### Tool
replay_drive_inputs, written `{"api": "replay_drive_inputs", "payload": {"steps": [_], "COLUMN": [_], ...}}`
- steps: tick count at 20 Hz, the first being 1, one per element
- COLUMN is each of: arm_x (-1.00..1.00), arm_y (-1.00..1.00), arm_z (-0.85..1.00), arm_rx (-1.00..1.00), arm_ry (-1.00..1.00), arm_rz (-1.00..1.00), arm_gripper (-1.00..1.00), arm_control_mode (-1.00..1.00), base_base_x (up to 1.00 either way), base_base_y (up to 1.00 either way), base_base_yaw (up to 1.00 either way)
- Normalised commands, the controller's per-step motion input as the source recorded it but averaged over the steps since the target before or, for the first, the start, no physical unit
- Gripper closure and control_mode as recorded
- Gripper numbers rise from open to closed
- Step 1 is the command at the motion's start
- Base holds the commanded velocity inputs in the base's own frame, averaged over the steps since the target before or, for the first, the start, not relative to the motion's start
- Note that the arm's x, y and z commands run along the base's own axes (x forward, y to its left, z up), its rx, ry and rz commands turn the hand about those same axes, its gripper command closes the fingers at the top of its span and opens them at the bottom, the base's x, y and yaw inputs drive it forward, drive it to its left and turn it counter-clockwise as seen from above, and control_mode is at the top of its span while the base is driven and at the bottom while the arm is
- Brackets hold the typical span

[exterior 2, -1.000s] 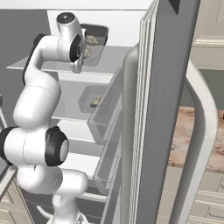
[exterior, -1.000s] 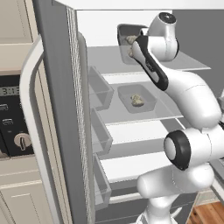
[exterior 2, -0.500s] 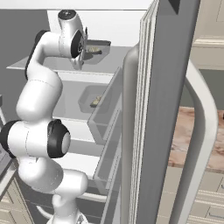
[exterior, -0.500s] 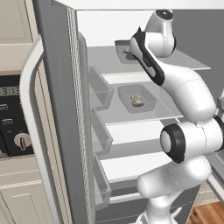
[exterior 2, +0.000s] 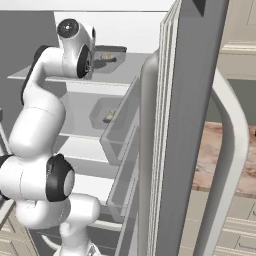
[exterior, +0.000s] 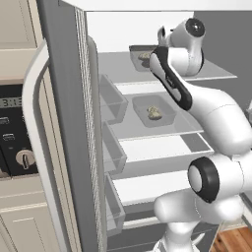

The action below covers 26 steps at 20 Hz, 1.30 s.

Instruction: Place two dumplings into each of the tupperware containers and then place the containers in the fridge.

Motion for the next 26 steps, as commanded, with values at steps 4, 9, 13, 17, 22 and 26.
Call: {"api": "replay_drive_inputs", "payload": {"steps": [4,9,13,17,22,26], "arm_x": [-0.55,-0.87,-1.00,-1.00,-1.00,-1.00], "arm_y": [-0.01,-0.11,-0.26,-0.06,-0.04,-0.14], "arm_z": [0.41,0.72,0.62,-0.08,-0.19,0.00], "arm_rx": [0.04,0.02,0.05,0.01,0.01,0.06], "arm_ry": [-0.29,-0.11,0.00,-0.02,-0.01,0.00], "arm_rz": [0.00,-0.04,-0.05,-0.06,-0.05,0.00], "arm_gripper": [-1.00,-1.00,-1.00,-1.00,-1.00,-1.00], "arm_control_mode": [-1.00,-1.00,-1.00,-1.00,-1.00,-1.00], "base_base_x": [0.00,0.00,0.00,0.00,0.00,0.00], "base_base_y": [0.00,0.00,0.00,0.00,0.00,0.00], "base_base_yaw": [0.00,0.00,0.00,0.00,0.00,0.00]}}
